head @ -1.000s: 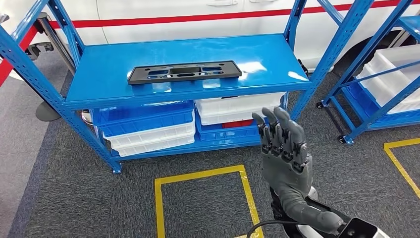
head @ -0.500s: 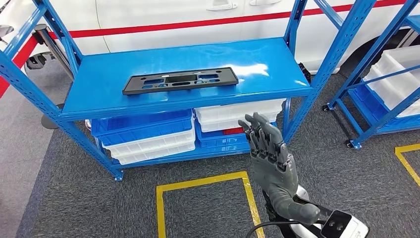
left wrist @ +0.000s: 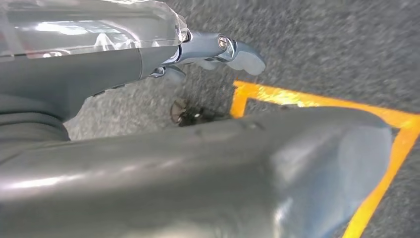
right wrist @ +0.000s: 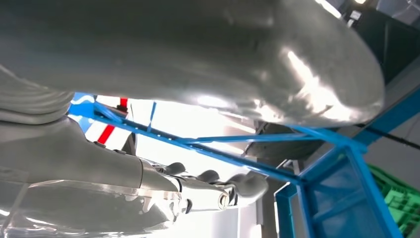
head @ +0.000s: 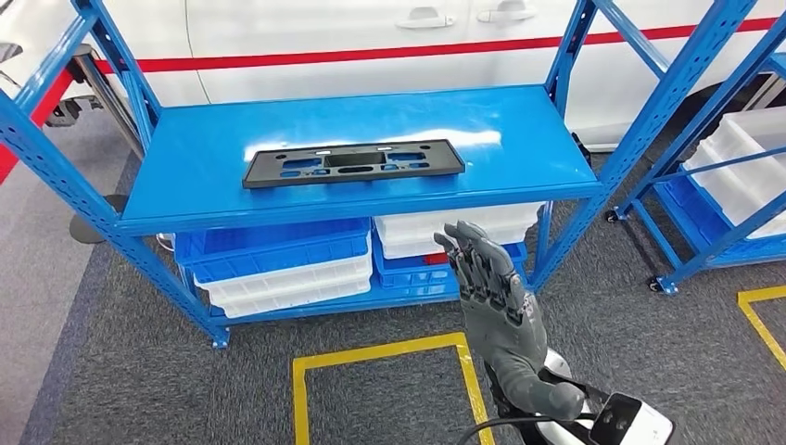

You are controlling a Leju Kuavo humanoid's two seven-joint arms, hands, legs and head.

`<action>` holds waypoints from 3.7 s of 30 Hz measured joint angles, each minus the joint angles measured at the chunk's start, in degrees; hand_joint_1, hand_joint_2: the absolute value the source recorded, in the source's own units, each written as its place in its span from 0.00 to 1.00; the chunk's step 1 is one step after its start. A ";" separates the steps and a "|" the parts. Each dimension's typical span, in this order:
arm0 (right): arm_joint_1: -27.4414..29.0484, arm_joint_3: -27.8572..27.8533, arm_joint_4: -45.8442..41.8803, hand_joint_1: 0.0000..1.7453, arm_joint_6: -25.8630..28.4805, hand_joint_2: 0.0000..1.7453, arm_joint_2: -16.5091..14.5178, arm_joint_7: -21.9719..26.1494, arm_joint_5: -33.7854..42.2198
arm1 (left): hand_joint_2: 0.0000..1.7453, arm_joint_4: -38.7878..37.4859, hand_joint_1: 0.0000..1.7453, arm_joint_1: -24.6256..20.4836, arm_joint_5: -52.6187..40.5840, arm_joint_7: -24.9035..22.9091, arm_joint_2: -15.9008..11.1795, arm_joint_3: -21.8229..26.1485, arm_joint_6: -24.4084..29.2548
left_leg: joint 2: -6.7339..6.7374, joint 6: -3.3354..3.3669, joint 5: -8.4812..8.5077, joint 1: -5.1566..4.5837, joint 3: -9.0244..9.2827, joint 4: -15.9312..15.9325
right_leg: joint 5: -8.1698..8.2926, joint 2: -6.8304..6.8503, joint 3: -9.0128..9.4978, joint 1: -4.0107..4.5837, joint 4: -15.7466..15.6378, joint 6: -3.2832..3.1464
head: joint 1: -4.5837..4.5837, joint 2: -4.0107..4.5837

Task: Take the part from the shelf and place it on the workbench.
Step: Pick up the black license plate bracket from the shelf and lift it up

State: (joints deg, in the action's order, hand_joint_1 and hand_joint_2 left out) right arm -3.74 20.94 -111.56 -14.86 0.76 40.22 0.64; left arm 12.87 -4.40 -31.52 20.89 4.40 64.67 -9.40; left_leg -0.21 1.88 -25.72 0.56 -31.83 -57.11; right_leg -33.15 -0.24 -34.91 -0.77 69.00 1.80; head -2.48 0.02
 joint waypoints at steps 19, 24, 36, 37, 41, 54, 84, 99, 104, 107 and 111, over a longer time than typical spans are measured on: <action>-0.46 1.39 2.69 0.00 0.80 0.00 1.23 -0.02 0.03 | 0.00 -0.13 0.00 0.05 -0.05 -0.26 0.10 0.27 0.05 | 0.14 -3.16 -7.91 0.04 -8.43 -15.80 | 4.59 -0.06 4.71 0.61 -10.76 -3.81 | 0.03 0.00; -0.19 1.38 2.88 0.00 1.03 0.00 1.27 -0.04 -0.06 | 0.00 -0.16 0.00 0.25 -0.29 -0.80 -0.12 0.62 0.55 | 0.03 -1.38 3.11 -0.88 -5.10 -1.71 | 1.99 -0.35 7.83 0.64 -10.99 -2.81 | 0.03 0.00; -0.01 1.39 3.07 0.00 1.16 0.00 1.32 0.00 -0.69 | 0.00 -0.18 0.00 0.10 -0.34 -0.86 0.01 0.94 0.65 | -0.28 -0.16 -2.06 -0.40 3.16 0.49 | 2.73 0.04 -3.30 -0.04 -2.61 -0.72 | 0.05 0.00; -0.03 1.39 3.17 0.00 1.15 0.00 1.32 0.00 -0.70 | 0.00 -0.20 0.00 0.05 -0.33 -0.88 0.07 0.96 0.65 | -0.33 -0.42 -2.80 -0.45 3.89 0.35 | 5.89 0.11 -2.74 0.07 -6.04 -0.94 | 0.04 0.00; -0.13 1.43 3.43 0.00 1.13 0.00 1.33 -0.03 -0.81 | 0.00 -0.24 0.00 -0.31 -0.32 -0.93 0.13 0.98 0.66 | -0.38 -1.89 -4.35 -0.55 5.26 -0.07 | 9.46 0.00 -1.72 0.53 -10.13 -2.52 | 0.02 0.00; -2.03 4.11 7.23 0.00 -1.38 1.00 1.43 -4.94 -2.33 | 0.00 -0.24 0.00 -0.14 -0.63 -2.06 0.08 1.06 2.43 | -0.15 -1.60 1.98 -0.73 -3.71 -1.42 | 4.62 -0.37 4.84 0.94 -10.84 -3.60 | 0.01 0.00; -8.65 18.04 25.98 0.00 41.10 1.00 3.90 -11.03 -51.93 | 0.00 -0.25 0.00 0.01 -2.53 -0.21 1.04 1.05 2.30 | -0.12 -2.58 0.43 -0.17 -2.15 -2.31 | 6.32 0.09 2.27 0.29 -10.57 -2.88 | 0.01 0.00; -12.70 23.35 33.54 0.00 48.97 1.00 2.44 -17.60 -64.16 | 0.00 -0.24 0.00 0.00 -2.80 0.43 1.23 1.08 2.61 | -0.07 -0.57 1.03 -0.01 -0.78 0.45 | 0.53 0.17 -3.38 0.20 1.02 -0.81 | 0.03 0.00; -18.72 26.52 44.09 0.00 48.89 1.00 -1.23 -20.97 -65.84 | 0.00 -0.25 0.00 -0.08 -3.63 0.64 1.41 1.07 2.87 | -0.17 -2.17 0.38 -0.33 -0.94 -0.43 | 7.10 0.05 1.30 0.48 -10.58 -2.27 | 0.03 0.00; -20.20 27.06 46.95 0.00 49.10 1.00 -2.60 -21.97 -66.92 | 0.00 -0.25 0.00 -0.08 -3.96 0.74 1.35 1.07 2.83 | -0.13 -3.25 -1.37 -0.03 -1.96 -2.94 | 7.39 0.18 1.57 0.21 -11.11 -3.26 | 0.02 0.00; -21.55 28.08 51.17 0.00 49.38 1.00 -4.42 -23.46 -68.57 | 0.00 -0.26 0.00 0.05 -4.43 0.66 1.39 1.05 2.80 | -0.11 -4.22 -7.12 0.23 -8.46 -16.47 | 7.33 0.34 1.68 0.21 -11.16 -3.69 | 0.01 0.00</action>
State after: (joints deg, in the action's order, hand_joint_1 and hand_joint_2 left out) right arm -25.29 49.03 -60.39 34.52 -3.66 16.76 -67.93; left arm 12.61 -4.36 -35.96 21.55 5.79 65.73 -6.60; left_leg -0.32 -2.35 -32.83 0.79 -40.29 -73.58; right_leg -25.83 0.10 -33.23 -0.56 57.84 -1.89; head -2.47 0.02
